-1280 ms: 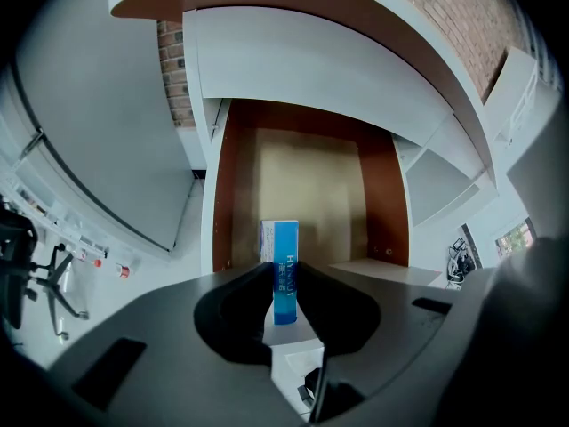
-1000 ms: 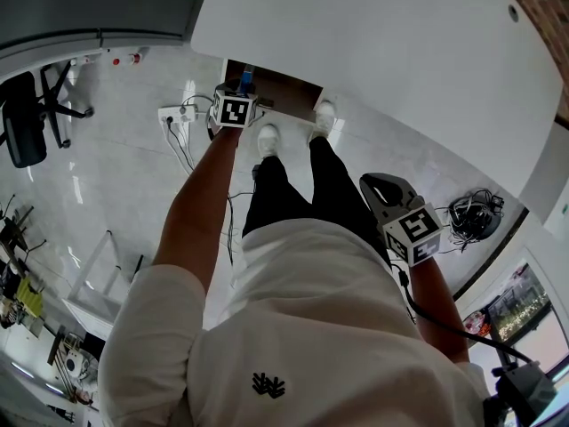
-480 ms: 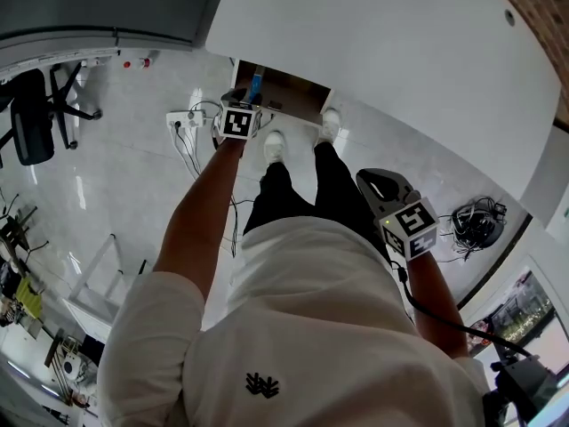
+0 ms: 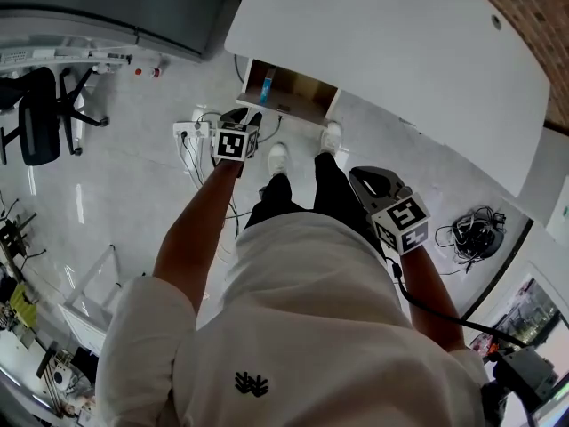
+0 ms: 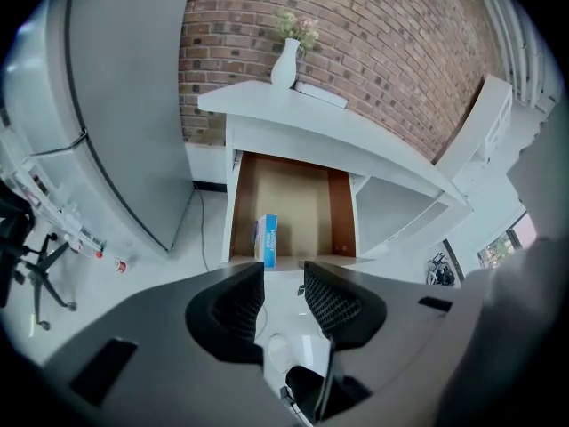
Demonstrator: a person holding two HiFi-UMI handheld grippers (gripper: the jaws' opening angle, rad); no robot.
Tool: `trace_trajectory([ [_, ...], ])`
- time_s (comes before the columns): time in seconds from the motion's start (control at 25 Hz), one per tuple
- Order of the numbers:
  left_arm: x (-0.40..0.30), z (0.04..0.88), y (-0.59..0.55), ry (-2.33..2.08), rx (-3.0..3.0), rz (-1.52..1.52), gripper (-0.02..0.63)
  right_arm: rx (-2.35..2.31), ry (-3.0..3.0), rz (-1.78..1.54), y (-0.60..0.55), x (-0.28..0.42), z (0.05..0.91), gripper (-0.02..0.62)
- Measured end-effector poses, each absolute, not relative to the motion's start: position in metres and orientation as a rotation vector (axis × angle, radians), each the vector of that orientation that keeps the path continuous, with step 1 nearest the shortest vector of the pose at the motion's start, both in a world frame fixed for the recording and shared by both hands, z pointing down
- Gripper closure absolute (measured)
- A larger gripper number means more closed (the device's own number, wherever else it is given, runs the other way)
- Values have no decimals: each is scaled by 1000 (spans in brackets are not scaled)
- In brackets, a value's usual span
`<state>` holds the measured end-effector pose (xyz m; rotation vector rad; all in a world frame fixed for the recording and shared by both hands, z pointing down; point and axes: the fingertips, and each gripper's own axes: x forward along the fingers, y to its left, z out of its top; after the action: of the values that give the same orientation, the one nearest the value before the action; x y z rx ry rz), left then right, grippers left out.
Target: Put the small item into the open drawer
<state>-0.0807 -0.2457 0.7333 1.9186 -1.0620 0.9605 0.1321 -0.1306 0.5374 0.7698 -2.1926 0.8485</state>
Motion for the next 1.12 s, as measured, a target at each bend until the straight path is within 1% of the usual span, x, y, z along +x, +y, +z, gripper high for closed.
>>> trace_trajectory([
  [0.24,-95,678,-206,-1041,1986,861,488,808,-2220,812,-106,106,515,555],
  [0.44,-104,631,-174,-1018,2067,792,543,840,-2250,766,-88,86,495,555],
  [0.56,-107,605,-156,-1003,2090,735,561,852,-2265,738,-78,81,487,555],
  [0.92,-113,537,-101,-883,2166,635,575,835,-2316,682,-51,44,461,555],
  [1.12,-114,522,-77,-832,2194,618,575,821,-2320,664,-33,31,459,555],
])
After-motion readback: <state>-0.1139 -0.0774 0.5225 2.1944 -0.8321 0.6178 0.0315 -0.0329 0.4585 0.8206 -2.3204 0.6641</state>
